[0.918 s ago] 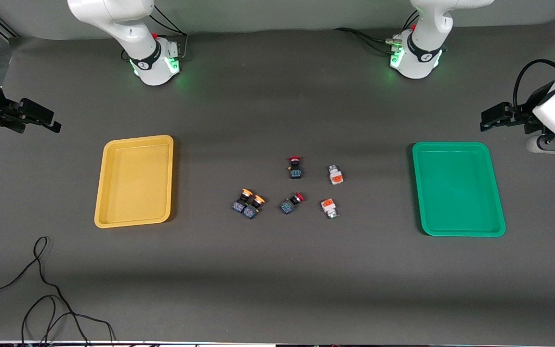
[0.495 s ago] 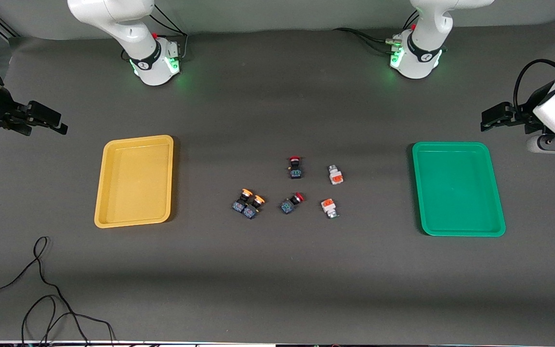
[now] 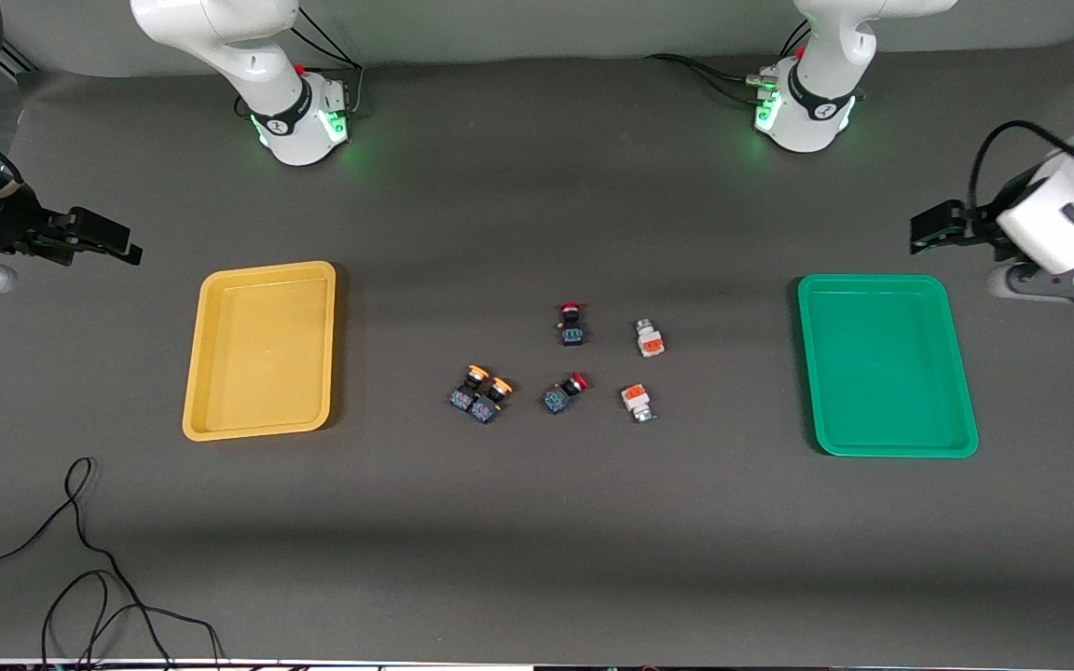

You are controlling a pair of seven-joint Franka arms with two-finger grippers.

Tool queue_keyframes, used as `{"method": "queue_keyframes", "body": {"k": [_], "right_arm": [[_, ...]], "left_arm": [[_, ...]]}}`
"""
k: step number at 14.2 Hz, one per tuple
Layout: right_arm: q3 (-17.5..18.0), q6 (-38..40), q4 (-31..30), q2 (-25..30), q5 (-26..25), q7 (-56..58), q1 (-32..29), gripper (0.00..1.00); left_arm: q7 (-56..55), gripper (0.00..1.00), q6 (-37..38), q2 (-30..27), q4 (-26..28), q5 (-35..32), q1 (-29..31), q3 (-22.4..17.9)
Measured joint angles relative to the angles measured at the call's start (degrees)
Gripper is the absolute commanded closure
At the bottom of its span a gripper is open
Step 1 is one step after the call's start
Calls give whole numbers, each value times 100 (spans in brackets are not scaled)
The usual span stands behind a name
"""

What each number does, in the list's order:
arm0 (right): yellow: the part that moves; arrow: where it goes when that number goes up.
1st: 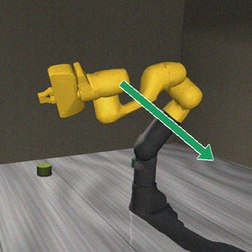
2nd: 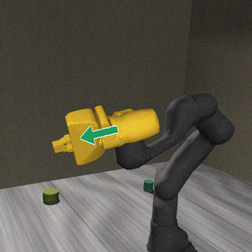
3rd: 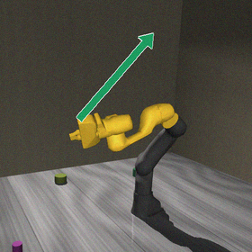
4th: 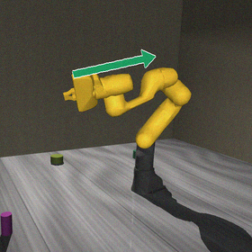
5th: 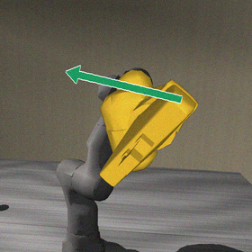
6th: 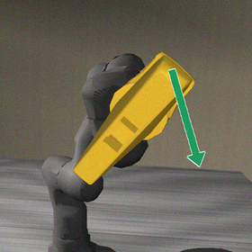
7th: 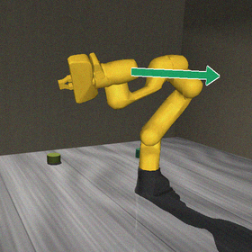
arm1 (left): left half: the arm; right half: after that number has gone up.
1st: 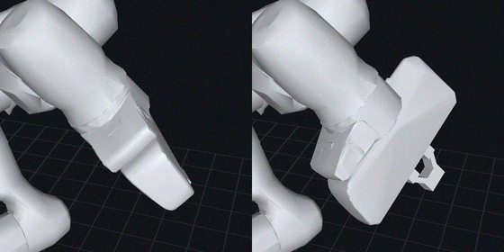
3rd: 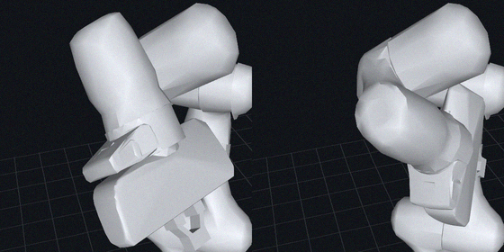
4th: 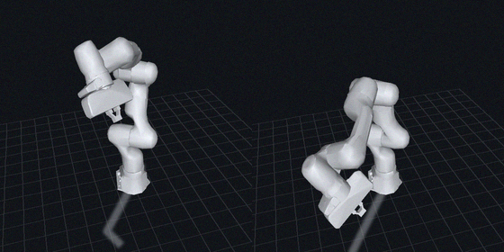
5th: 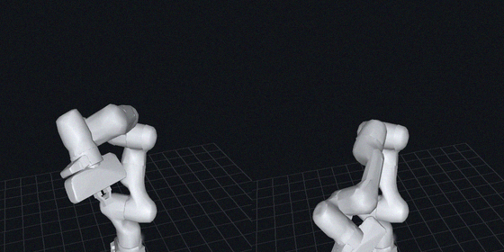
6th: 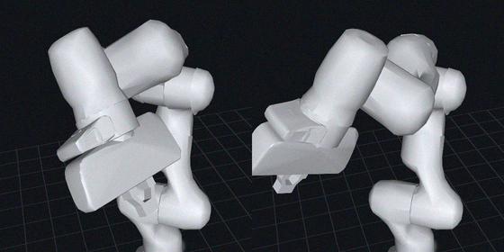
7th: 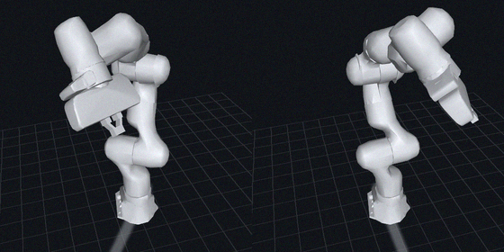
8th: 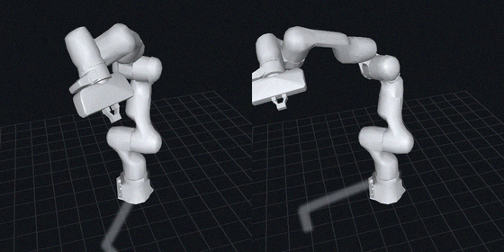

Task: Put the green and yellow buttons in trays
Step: 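Reach the left gripper to the green buttons while the right gripper reaches yellow buttons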

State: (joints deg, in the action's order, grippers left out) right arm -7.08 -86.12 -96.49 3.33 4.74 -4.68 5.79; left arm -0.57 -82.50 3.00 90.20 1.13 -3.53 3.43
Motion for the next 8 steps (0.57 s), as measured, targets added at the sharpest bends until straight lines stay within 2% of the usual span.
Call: {"method": "queue_keyframes", "body": {"k": [2,8], "right_arm": [[6,328,51,13,0,-58,1,0],[78,614,304,22,2,-509,274,0]], "left_arm": [[-176,0,-120,129,19,0,-213,11],[-1232,0,-635,525,34,4,-938,34]]}}
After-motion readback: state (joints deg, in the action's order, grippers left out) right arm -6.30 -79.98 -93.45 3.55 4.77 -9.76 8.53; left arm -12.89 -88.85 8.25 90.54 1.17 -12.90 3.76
